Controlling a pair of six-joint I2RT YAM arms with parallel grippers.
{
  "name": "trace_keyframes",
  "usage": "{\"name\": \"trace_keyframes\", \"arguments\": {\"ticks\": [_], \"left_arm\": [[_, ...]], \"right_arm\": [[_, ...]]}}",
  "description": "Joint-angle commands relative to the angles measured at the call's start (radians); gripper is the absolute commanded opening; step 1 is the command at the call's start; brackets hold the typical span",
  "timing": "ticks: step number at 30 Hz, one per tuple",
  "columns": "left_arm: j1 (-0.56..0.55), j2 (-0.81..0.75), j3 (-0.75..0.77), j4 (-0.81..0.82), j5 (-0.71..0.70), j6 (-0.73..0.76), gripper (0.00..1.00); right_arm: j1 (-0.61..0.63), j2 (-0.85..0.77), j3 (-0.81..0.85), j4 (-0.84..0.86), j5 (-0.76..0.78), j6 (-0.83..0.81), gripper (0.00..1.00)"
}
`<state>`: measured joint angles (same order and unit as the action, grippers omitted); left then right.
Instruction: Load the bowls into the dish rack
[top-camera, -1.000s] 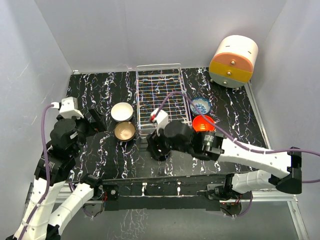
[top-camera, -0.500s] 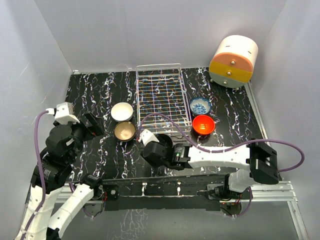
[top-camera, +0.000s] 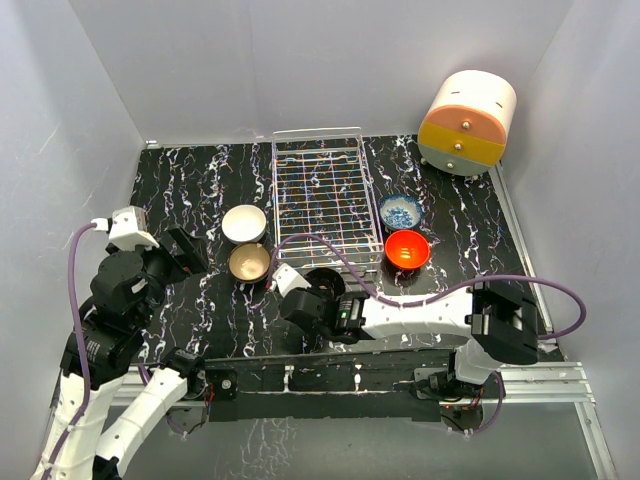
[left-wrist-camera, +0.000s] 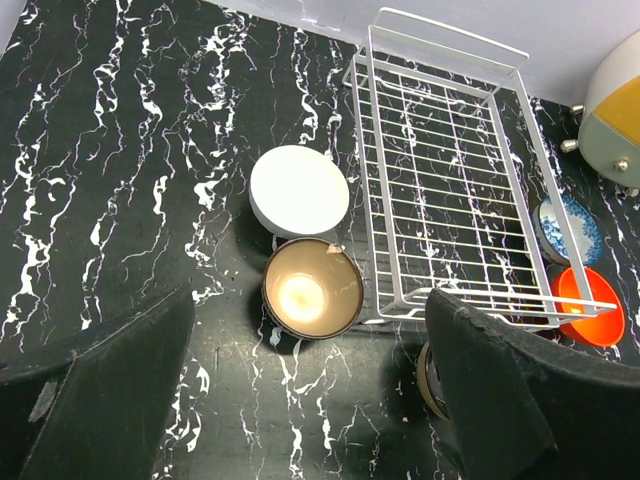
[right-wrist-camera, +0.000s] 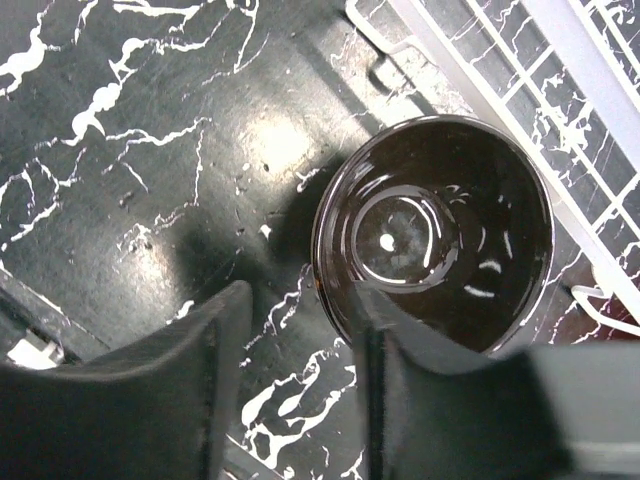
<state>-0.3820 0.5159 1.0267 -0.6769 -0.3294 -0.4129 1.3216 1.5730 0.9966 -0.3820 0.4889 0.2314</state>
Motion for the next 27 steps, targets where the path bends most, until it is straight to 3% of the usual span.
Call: {"name": "trace_keyframes", "arguments": {"ticks": [1, 3, 13, 21, 27], "left_arm": [[-0.005, -0.007, 0.018, -0.018, 0.005, 0.001, 0.97], [-0.005, -0.01, 0.014, -0.022, 0.004, 0.0, 0.97], [-0.005, -0.022, 0.013, -0.036, -0.002, -0.001, 0.97], [-0.005, -0.031, 0.001, -0.045, -0.006, -0.001, 0.97], [-0.005, -0.043, 0.011, -0.055, -0.02, 0.003, 0.97]], "right_arm": [[-0.008, 0.032, -0.003, 0.104, 0.055, -0.025, 0.37], [-0.009, 0.05, -0.002, 0.11, 0.06, -0.029, 0.28], [-0.013, 0.096, -0.011, 0.109, 0.047, -0.016, 0.25], [-0.016, 0.106, -0.018, 0.106, 0.025, 0.002, 0.08], [-0.017, 0.051, 0.005, 0.063, -0.003, 0.028, 0.08]]}}
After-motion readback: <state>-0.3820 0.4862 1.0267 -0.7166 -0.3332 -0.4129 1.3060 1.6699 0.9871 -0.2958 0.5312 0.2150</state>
